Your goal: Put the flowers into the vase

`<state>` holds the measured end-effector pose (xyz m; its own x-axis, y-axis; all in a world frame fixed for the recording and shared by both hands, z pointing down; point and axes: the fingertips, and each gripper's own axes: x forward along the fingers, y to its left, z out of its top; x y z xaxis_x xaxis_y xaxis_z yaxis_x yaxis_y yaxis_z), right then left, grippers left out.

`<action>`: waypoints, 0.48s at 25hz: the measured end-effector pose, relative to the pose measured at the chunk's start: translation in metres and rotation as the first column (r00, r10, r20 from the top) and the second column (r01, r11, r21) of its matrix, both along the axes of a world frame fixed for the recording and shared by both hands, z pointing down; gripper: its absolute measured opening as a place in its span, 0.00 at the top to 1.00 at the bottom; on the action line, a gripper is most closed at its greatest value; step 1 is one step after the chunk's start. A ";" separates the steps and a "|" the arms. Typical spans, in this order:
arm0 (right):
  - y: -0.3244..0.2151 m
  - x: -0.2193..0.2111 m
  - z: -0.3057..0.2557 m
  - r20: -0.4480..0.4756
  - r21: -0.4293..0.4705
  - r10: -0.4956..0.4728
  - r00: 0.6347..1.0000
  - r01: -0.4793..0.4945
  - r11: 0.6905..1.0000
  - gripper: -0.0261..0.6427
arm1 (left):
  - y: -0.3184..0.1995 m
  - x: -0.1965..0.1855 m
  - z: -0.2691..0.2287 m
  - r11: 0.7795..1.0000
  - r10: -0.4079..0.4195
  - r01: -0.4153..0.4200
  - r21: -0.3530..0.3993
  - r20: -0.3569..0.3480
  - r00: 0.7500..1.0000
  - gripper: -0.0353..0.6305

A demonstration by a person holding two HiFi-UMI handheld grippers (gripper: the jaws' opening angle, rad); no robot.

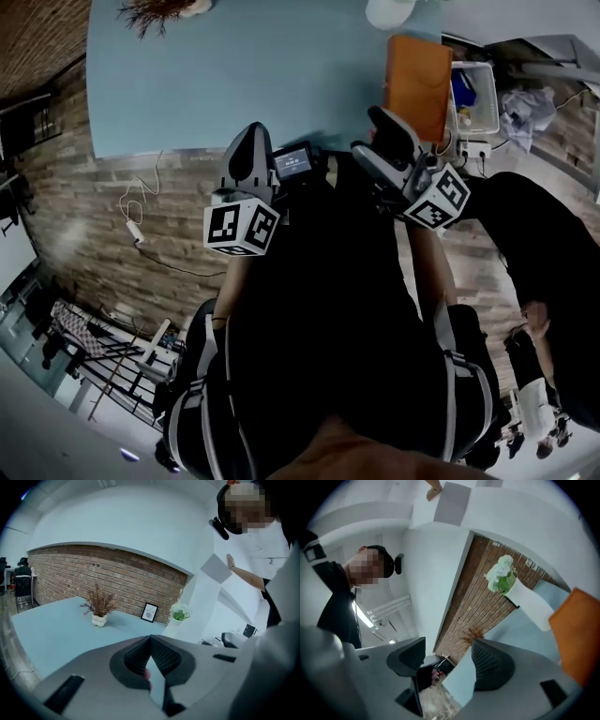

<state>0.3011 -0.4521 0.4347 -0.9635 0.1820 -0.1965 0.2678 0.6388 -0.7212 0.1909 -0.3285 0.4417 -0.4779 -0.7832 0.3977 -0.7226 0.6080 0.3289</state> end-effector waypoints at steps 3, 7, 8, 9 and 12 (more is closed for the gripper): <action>0.048 0.009 0.011 -0.037 -0.047 -0.040 0.999 0.038 0.998 0.61 | 0.001 0.006 -0.007 1.000 0.002 -0.002 0.019 0.025 1.000 0.89; 0.092 0.024 -0.001 -0.030 -0.034 -0.126 0.992 0.125 0.992 0.94 | 0.018 0.016 -0.015 0.999 0.020 -0.022 0.034 0.046 0.999 0.89; 0.097 0.027 -0.006 -0.021 -0.013 -0.123 0.992 0.123 0.992 0.94 | 0.023 0.019 -0.017 0.999 0.025 -0.027 0.042 0.051 0.998 0.89; 0.100 0.030 -0.009 -0.016 0.006 -0.107 0.994 0.107 0.994 0.94 | 0.028 0.021 -0.018 0.998 0.028 -0.031 0.053 0.055 0.998 0.89; 0.110 0.038 -0.014 -0.029 0.034 -0.046 0.999 0.047 0.998 0.94 | 0.048 0.027 -0.022 0.995 0.038 -0.043 0.087 0.063 0.997 0.89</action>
